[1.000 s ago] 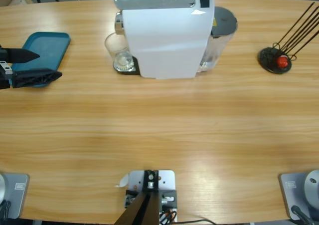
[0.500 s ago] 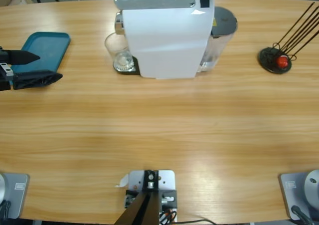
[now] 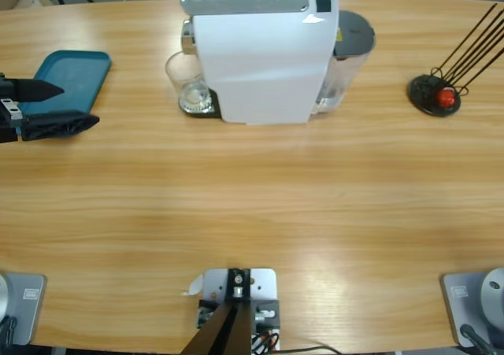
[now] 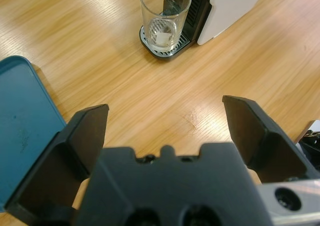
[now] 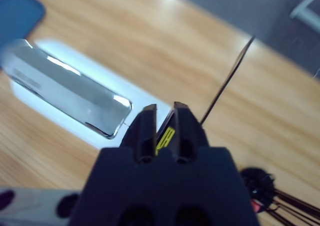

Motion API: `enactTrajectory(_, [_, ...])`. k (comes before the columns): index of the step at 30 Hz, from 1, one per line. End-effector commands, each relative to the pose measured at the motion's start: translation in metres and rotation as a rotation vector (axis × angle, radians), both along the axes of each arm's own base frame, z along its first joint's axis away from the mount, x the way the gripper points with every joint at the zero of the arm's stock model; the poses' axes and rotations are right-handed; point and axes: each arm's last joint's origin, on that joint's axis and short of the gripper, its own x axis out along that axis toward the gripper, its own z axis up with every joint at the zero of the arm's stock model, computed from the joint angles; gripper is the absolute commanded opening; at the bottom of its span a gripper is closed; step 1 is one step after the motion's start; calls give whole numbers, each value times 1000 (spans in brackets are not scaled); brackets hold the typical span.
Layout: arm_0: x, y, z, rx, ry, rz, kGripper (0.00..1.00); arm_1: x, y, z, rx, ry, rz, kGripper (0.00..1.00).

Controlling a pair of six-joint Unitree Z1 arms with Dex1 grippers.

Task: Pour coffee

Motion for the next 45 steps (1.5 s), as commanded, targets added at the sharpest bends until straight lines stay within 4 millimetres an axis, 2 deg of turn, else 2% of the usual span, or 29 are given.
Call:
enactTrajectory(1, [-5, 2, -6, 13, 4, -3, 1000, -15, -1, 10, 14, -24, 8, 1000])
enactTrajectory(6, [-8, 3, -6, 14, 6, -7, 1000, -7, 7, -9, -2, 75, -25, 1000])
enactTrajectory(18, [-7, 2, -8, 19, 9, -6, 1000, -4, 16, -25, 2, 153, -13, 1000])
enactTrajectory(22, [-8, 2, -7, 17, 6, -6, 1000, -8, 14, -25, -10, 189, -8, 1000])
enactTrajectory(24, [-9, 3, -8, 18, 9, -7, 1000, -14, 13, -18, -44, 211, 9, 1000])
enactTrajectory(28, [-12, 4, -2, 1, -16, -15, 1000, -51, -2, 18, -54, 200, 93, 1000])
enactTrajectory(31, [-18, 5, 2, -14, -38, -31, 1000, -90, -30, 22, -62, 228, 137, 1000])
enactTrajectory(33, [-23, 8, -3, -8, -28, -32, 1000, -115, -50, 6, -80, 239, 126, 1000])
enactTrajectory(37, [-31, 14, -16, 7, -8, -36, 1000, -163, -88, -48, -102, 294, 116, 1000])
enactTrajectory(39, [-35, 17, -16, -4, -16, -38, 1000, -180, -101, -67, -73, 283, 119, 1000])
enactTrajectory(45, [-51, 28, -5, -58, -89, -38, 1000, -196, -114, -98, -66, 243, 108, 1000])
